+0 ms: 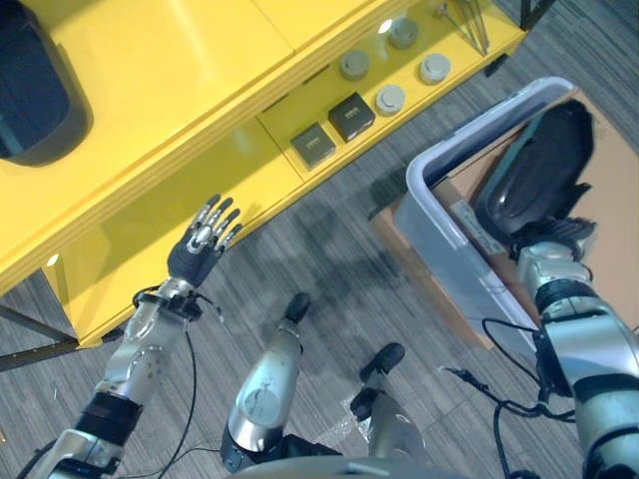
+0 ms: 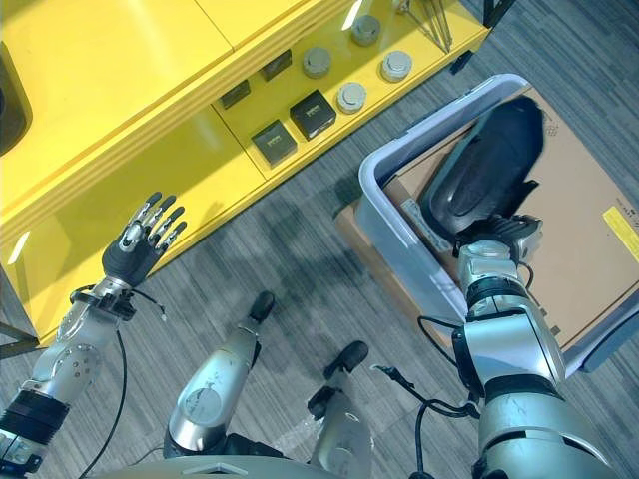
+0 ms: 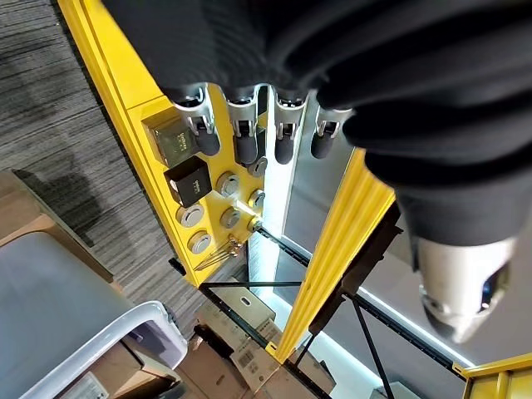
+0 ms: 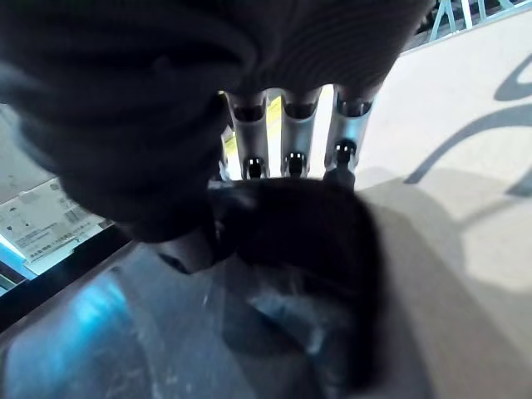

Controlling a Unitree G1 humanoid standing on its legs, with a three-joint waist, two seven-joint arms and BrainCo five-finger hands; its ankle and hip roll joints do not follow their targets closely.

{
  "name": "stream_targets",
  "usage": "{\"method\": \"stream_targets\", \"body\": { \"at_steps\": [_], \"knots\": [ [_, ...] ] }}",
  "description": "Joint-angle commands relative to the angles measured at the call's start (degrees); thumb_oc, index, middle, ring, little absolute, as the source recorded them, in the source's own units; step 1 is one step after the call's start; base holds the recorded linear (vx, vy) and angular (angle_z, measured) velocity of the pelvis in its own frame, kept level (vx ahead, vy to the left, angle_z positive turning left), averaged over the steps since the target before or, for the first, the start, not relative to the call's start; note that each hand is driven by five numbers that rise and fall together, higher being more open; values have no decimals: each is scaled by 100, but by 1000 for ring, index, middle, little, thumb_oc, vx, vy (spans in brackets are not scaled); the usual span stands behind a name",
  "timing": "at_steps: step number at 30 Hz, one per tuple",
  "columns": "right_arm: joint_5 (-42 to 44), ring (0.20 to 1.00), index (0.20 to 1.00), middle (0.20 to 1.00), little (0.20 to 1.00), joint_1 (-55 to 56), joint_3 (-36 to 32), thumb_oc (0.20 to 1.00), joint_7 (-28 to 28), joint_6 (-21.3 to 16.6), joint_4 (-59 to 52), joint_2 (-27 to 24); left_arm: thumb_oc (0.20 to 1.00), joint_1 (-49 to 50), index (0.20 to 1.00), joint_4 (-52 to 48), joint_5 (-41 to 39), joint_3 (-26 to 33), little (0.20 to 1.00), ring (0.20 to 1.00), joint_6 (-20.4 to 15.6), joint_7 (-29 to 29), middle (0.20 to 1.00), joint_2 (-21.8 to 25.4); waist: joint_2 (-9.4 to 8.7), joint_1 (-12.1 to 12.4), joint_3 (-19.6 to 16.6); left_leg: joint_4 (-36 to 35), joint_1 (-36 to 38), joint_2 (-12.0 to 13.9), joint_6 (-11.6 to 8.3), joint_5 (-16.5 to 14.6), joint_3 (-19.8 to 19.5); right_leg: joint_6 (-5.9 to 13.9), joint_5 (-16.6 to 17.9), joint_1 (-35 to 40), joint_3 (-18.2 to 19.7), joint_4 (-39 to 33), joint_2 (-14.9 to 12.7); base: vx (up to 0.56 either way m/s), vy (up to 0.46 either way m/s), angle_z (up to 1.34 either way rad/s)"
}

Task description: Move parts from the plastic box to the shelf.

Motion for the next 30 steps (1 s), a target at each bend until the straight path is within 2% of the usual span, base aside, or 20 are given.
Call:
{"method": "stream_targets", "body": {
  "at_steps": [1,10,15,16,19,21,26,27,30],
  "knots": [
    [64,200,200,200,200,-112,375,200,42,-143,-6,-176,1000,54,1000,-208,-94,22,1000,1000,-369,-147,1000,168,107,46,-48,-61,-270,36,244,-145,-35,552,-436,129,375,268,-403,-36,-22,-1],
    [216,200,200,200,200,21,284,200,46,-563,-299,-149,1000,72,1000,-424,1,30,1000,1000,-337,-224,1000,203,65,-7,-83,-143,-137,70,233,-146,23,540,-443,234,364,215,-353,-17,-13,-1],
    [308,200,200,200,200,485,25,200,-153,-801,-1238,-56,1000,253,1000,-693,118,177,1000,1000,-309,-259,1000,159,-28,-119,-212,-302,135,161,220,-154,153,535,-467,413,375,147,-277,-10,-26,-4],
    [393,200,200,200,200,783,-152,200,-318,-935,-1750,-28,1000,383,1000,-878,175,294,1000,1000,-276,-293,1000,107,-61,-183,-291,-400,294,205,209,-151,202,523,-473,516,384,106,-233,25,-21,-15],
    [326,200,200,200,200,1174,-434,200,-388,-1084,-2312,45,1000,501,1000,-1076,268,405,1000,1000,-206,-225,1000,76,-108,-260,-417,-544,488,254,205,-140,259,521,-473,635,415,33,-177,25,-19,-7],
    [102,200,200,200,200,1505,-693,200,-375,-1038,-2986,95,1000,561,1000,-1241,341,535,1000,1000,-125,-128,1000,48,-149,-359,-544,-667,655,320,195,-117,328,515,-483,723,451,-10,-128,10,-17,-14],
    [-94,200,200,200,200,1954,-936,200,-383,-907,-3882,316,1000,568,1000,-1362,429,687,1000,1000,125,-70,1000,-19,-216,-527,-784,-838,914,420,178,-86,427,489,-527,849,528,-37,-52,26,-22,-16],
    [-178,200,200,200,200,2099,-961,200,-341,-803,-4237,434,1000,500,1000,-1420,504,665,1000,1000,348,-72,1000,-69,-246,-599,-910,-953,1047,468,163,-49,481,481,-535,917,550,-71,-13,25,-44,-24],
    [-221,200,200,200,200,2212,-886,200,-90,-706,-4638,654,1000,316,1000,-1454,691,517,1000,1000,725,-13,1000,-173,-277,-726,-1127,-1102,1252,544,134,-3,571,459,-551,1041,581,-135,40,35,-47,-19]
  ]
}}
